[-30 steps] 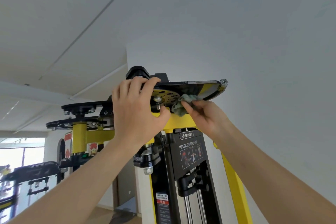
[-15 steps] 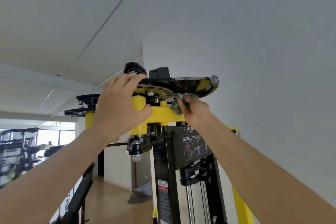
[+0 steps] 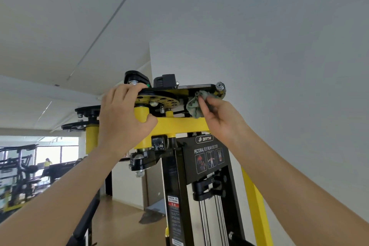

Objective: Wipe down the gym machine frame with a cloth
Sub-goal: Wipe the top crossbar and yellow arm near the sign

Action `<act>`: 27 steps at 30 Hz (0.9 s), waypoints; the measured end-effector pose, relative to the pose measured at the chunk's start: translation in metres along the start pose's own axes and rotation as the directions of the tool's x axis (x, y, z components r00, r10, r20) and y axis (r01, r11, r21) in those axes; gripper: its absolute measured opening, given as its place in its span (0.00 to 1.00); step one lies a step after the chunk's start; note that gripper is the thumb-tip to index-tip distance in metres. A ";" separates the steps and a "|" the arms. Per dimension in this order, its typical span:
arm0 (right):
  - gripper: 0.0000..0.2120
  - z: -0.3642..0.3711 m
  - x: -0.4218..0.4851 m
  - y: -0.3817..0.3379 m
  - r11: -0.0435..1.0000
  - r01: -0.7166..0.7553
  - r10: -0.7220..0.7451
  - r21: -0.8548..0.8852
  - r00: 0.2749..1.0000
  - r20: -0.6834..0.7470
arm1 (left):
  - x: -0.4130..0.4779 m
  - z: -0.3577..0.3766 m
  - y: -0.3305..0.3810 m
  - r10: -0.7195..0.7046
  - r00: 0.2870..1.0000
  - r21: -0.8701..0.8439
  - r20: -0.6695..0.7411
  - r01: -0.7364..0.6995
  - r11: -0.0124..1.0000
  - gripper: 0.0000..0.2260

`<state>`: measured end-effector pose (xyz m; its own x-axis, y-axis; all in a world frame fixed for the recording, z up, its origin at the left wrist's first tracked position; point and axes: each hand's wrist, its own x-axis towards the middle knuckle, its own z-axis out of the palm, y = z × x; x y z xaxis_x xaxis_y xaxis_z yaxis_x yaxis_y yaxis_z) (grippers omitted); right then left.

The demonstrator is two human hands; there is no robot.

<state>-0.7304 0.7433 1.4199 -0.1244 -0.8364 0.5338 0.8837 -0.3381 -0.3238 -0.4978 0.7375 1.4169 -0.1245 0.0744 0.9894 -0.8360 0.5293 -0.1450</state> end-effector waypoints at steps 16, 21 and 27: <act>0.12 -0.008 0.029 0.012 0.959 0.228 -0.261 -0.169 0.942 -0.209 | 0.000 -0.005 -0.007 0.022 0.997 -0.050 0.074 -0.018 0.999 0.31; 0.06 -0.021 0.041 0.025 0.906 0.262 -0.344 -0.331 0.913 -0.220 | 0.000 -0.006 -0.011 0.047 0.996 -0.049 0.070 -0.043 0.998 0.32; 0.21 -0.050 0.032 0.076 0.091 0.397 -0.351 -0.913 0.871 0.344 | 0.004 -0.017 -0.027 0.104 0.981 -0.054 0.163 -0.097 0.994 0.35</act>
<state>-0.6897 0.6692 1.3728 -0.2635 -0.4615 0.8471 -0.3808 -0.7570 -0.5309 -0.4670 0.7375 1.4253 -0.2961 -0.0092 0.9551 -0.7901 0.5642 -0.2395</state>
